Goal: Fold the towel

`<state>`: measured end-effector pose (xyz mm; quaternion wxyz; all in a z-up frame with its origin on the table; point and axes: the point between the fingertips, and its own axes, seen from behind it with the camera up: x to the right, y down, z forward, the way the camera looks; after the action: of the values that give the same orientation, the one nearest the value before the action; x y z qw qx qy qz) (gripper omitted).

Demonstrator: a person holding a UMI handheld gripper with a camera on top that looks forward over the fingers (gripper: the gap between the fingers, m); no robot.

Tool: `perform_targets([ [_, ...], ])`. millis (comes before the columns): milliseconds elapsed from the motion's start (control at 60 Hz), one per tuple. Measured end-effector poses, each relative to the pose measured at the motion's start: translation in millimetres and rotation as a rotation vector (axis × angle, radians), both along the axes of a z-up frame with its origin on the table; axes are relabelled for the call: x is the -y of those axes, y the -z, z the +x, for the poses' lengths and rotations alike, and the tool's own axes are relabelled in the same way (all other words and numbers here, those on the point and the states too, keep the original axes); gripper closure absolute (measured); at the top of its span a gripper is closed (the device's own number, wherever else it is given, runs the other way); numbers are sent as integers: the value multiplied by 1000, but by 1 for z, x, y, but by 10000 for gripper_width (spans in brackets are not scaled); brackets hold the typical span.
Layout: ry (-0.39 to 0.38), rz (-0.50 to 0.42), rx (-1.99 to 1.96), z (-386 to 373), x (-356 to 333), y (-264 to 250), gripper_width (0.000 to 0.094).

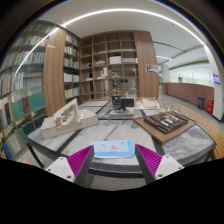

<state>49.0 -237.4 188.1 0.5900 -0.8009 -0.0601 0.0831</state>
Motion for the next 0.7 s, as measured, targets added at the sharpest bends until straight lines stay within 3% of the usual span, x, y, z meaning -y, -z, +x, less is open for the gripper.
perform_targets([
  [267, 49, -45, 94, 39, -23, 30, 101],
  [500, -37, -69, 90, -5, -65, 51, 103],
  [700, -128, -127, 87, -104, -127, 91, 94],
])
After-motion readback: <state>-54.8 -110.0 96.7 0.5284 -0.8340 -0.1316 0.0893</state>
